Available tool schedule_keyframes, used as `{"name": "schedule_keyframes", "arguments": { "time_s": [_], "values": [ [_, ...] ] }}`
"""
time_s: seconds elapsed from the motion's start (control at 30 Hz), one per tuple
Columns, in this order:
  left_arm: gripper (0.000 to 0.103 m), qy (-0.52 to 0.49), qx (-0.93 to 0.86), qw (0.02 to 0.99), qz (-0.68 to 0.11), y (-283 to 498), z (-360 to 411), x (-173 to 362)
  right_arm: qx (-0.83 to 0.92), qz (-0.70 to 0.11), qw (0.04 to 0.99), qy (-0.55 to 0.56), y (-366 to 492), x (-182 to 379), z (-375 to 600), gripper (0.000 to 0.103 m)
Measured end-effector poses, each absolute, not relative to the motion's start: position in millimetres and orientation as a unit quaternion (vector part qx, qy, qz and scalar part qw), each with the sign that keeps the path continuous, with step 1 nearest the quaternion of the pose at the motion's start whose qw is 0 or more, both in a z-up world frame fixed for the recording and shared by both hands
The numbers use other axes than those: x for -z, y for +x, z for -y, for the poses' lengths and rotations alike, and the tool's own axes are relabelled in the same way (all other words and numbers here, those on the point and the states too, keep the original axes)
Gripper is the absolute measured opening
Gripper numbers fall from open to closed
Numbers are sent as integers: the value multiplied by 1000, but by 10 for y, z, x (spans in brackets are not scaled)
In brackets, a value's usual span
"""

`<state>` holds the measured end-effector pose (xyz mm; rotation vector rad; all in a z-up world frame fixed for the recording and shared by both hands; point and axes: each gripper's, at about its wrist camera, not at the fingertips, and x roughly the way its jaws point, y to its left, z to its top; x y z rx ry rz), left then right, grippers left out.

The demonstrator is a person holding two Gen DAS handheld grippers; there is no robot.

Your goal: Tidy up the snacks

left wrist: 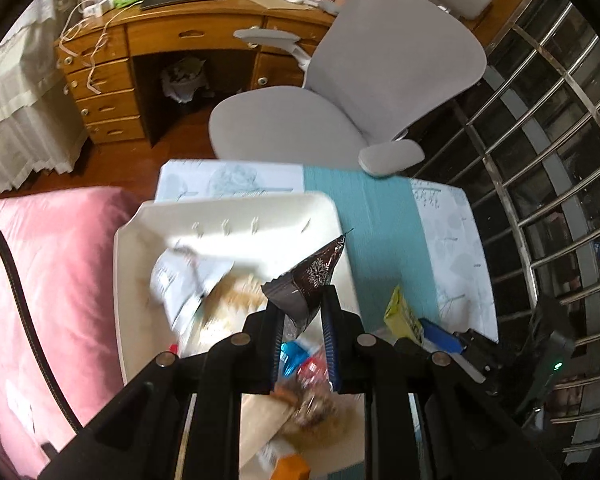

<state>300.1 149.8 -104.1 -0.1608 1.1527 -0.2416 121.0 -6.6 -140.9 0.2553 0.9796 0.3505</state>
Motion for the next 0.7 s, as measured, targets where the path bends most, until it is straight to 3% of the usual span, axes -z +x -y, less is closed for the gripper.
{"name": "schedule_keyframes", "arguments": {
  "time_s": [0.23, 0.33, 0.37, 0.4, 0.5, 0.7],
  "values": [
    [17, -99, 101, 828, -543, 2611, -1747, 1084, -202, -466, 855, 107, 974, 1209, -301, 39],
    [43, -103, 95, 837, -529, 2424, -1823, 1039, -199, -469, 854, 105, 906, 1159, -396, 41],
    [55, -102, 92, 840, -525, 2351, -1841, 1021, -200, -473, 852, 106, 887, 1150, -419, 44],
    [61, -102, 88, 843, -521, 2263, -1865, 997, -202, -478, 848, 107, 863, 1142, -447, 51],
    [73, -102, 77, 843, -522, 2017, -1934, 958, -184, -477, 854, 98, 717, 1062, -499, 66],
    [80, -112, 67, 832, -539, 1330, -2015, 983, -166, -474, 857, 114, 226, 914, -486, 74]
  ]
}}
